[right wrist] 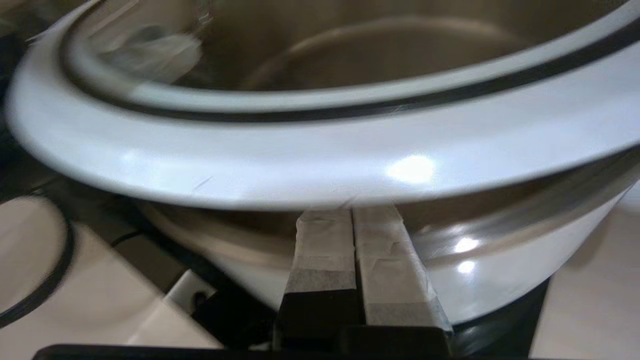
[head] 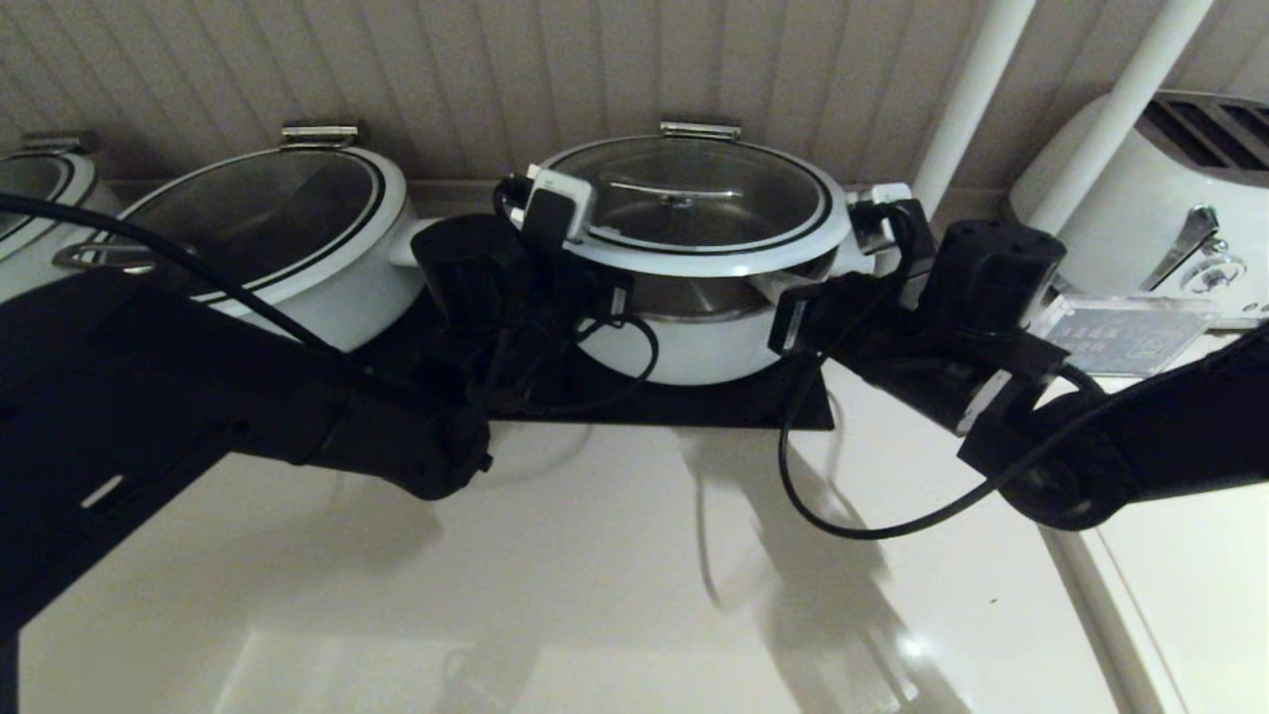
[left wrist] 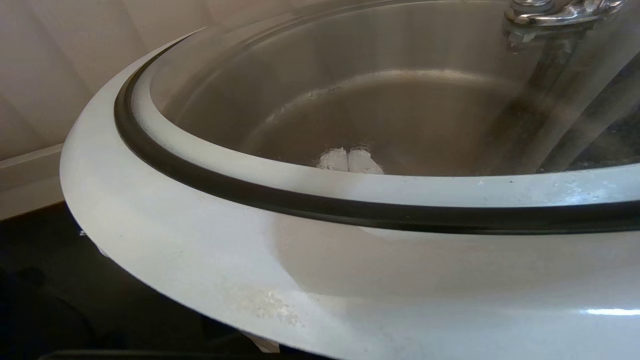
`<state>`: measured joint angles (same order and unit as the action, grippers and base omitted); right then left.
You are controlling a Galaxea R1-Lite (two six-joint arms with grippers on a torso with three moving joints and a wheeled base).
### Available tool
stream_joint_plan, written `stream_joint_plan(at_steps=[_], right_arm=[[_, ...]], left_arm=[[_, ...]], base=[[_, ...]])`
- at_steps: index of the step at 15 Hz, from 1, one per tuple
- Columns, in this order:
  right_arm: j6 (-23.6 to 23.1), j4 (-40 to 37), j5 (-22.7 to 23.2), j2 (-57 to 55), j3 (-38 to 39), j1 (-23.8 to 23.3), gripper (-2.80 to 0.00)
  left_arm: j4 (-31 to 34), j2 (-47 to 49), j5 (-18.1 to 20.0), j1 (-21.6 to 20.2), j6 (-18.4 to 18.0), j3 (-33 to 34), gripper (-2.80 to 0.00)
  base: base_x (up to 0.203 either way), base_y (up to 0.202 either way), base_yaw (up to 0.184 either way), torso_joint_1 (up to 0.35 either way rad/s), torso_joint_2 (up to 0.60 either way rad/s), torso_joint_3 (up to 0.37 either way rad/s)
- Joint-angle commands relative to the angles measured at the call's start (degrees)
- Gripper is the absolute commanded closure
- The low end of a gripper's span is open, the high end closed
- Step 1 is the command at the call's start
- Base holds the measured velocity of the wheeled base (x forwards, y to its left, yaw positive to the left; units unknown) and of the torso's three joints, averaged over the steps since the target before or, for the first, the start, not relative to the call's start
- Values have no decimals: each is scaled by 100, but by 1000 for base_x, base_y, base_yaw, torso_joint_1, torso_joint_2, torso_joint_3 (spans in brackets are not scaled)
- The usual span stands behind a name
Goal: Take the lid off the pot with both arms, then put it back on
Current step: Open the pot lid completely
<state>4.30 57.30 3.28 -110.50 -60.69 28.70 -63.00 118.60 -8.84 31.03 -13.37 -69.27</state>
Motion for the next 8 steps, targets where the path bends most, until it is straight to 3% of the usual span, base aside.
stream_joint_plan(at_steps=[1,8], right_arm=[[-8,34,6,-121,-157,-42,0],[-35,36,6,-288,-627,-49,0]], left_arm=[[-28,-30,-4,-1,-7,1,0],[-31,-65,-13,-1,-11,1,0]], base=[[0,0,0,0,0,0],[0,0,0,0,0,0]])
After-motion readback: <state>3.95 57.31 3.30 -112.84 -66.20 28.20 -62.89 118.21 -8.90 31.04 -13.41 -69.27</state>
